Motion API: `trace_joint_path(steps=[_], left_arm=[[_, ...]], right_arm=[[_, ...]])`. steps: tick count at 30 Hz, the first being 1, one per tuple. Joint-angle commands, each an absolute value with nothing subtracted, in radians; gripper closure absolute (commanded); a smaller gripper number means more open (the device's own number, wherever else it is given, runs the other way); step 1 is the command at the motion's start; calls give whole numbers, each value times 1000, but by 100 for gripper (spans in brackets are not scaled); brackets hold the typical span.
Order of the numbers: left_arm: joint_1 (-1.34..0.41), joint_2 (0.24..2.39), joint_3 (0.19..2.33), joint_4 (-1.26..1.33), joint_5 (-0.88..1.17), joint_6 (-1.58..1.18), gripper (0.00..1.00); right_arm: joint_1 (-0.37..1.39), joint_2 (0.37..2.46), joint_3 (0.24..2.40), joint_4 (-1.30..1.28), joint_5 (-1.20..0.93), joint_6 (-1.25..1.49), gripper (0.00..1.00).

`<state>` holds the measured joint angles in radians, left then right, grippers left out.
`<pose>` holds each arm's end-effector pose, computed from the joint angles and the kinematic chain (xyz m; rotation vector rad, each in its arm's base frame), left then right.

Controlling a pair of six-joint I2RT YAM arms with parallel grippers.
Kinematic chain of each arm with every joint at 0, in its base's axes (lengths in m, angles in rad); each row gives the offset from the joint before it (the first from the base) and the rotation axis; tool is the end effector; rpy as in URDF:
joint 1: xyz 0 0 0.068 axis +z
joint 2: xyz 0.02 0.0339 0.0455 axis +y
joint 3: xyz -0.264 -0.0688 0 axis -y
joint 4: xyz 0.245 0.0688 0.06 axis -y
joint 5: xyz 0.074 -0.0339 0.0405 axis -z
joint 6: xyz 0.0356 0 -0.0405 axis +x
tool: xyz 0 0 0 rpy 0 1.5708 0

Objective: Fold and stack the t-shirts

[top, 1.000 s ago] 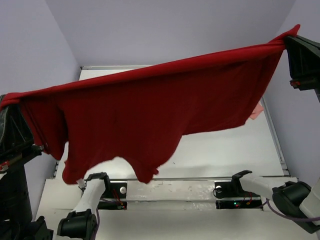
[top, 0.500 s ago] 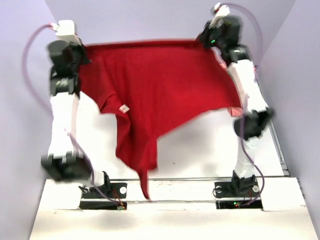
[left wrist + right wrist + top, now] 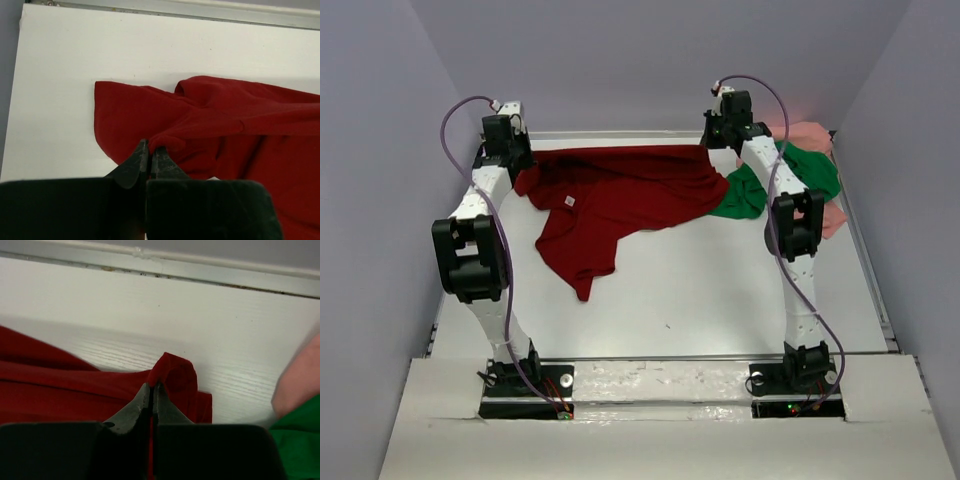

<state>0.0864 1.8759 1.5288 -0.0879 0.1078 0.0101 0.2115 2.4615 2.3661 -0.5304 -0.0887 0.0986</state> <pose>0.4480 0.0350 0.2923 -0.0075 2.0034 -0.0463 0.5504 0.1214 0.2518 -0.1744 2.2000 0.2709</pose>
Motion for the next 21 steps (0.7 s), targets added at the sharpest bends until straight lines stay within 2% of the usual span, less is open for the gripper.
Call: trace_joint_path(steps=[1,4,10,16,18,21], left_arm=[[81,1809,1493,58,14,47,100],[57,1775,1445,92,-46,66,100],[41,1539,1316,179,-98,54,100],[23,1305,1432,169,-104,18,100],[-32,1263,1494,172,-135,35,100],[-66,1256,1754,30,-155,34,100]], right_arm=[[183,2398,2312,-391,-9,84,100],[183,2375,2266,-371,-6,84,100],[183,2096,2025,-229,-61,103,100],[195,1921,2158,-308,-135,156,100],[195,1878,2290,-359,-146,156,100],[204,1905,2523,-520,-166,166,100]])
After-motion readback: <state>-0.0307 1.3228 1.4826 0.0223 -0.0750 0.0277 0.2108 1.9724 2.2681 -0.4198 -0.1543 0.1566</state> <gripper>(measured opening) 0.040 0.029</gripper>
